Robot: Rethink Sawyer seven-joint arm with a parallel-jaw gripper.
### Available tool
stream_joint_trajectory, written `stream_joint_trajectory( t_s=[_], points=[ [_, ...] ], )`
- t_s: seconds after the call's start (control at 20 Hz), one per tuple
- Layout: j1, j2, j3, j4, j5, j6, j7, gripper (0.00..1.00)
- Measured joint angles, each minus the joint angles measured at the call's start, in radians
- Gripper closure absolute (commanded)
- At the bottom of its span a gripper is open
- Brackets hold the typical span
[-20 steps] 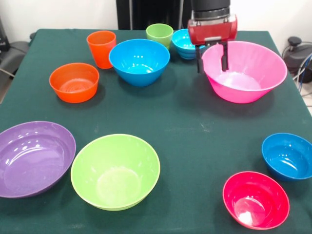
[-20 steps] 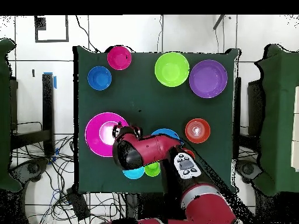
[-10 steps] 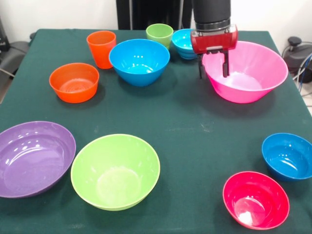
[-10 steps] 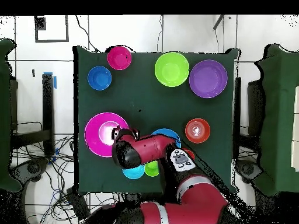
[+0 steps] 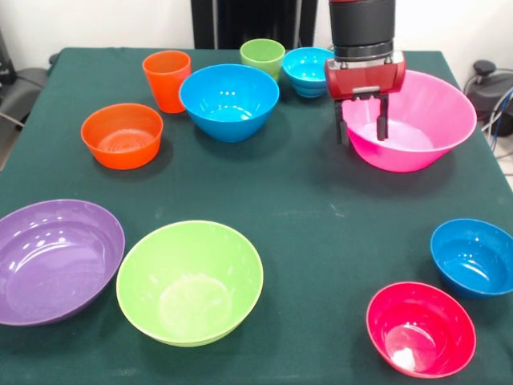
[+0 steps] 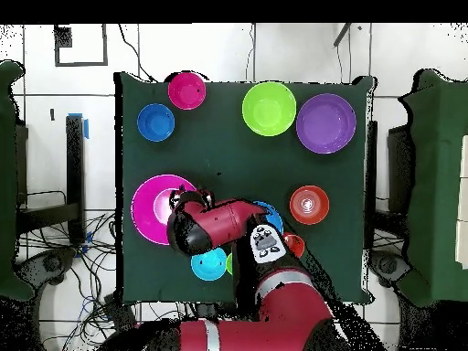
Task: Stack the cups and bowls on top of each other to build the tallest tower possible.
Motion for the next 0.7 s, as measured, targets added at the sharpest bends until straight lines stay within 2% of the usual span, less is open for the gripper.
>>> stream_joint_trajectory(
  t_s=[0.5,0.7],
  points=[
    [0.018,0.003,-0.03,-0.05,-0.027,0.0,0.0,0.0],
    [0.062,0.032,-0.081,-0.094,-0.029,-0.024,0.0,0.0]
  ],
)
